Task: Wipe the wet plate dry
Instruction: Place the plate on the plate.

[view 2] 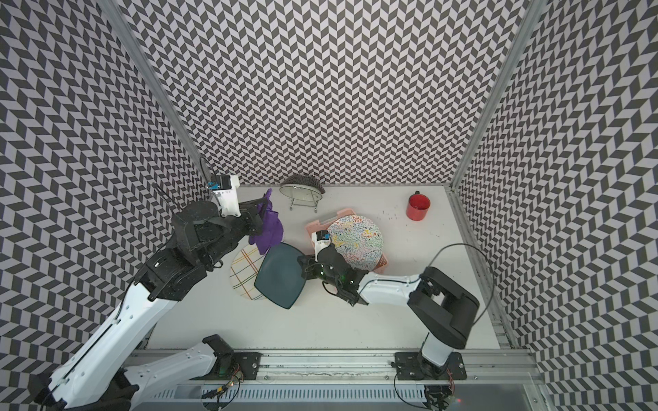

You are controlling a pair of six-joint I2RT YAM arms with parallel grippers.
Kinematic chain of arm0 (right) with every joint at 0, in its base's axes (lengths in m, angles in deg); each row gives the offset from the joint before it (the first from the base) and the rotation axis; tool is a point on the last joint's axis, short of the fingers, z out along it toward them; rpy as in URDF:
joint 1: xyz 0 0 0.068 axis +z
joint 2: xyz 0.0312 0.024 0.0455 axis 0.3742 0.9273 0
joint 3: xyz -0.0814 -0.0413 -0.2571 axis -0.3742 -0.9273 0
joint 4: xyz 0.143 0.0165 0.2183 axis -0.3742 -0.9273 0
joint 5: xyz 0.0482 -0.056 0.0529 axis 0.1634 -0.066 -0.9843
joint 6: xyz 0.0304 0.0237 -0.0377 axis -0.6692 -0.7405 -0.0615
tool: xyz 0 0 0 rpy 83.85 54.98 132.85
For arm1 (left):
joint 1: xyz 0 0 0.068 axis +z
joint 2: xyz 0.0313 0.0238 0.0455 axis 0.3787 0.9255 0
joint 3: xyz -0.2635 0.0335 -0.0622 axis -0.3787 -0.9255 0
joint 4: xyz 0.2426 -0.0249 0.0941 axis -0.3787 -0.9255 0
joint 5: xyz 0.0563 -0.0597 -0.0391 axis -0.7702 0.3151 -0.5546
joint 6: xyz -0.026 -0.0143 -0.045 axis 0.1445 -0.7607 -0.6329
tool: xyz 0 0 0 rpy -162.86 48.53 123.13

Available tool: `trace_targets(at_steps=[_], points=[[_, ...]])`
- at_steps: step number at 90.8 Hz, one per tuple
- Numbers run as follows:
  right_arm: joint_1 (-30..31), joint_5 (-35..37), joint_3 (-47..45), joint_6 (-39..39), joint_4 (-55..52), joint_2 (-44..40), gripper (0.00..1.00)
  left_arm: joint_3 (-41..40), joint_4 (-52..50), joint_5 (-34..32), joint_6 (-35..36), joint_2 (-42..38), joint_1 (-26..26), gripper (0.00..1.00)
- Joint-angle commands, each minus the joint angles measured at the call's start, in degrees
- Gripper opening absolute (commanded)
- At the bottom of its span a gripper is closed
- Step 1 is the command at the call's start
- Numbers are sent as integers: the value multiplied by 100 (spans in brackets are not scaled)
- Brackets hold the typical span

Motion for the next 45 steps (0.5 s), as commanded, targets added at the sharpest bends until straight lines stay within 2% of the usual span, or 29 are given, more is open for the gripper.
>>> trace_targets(at_steps=[1,18,34,45], points=[[39,112,721,-381,1149,439,0,0,9,-116,109,-243,32,0],[148,224,1661,-495,688,1363,0,-95,22,-101,51,-376,33,0],[225,401,2036,-538,324,2008,0,-150,31,-62,37,-463,33,0],[227,373,2159,-395,77,2331,16,-153,25,-70,55,-480,35,0]])
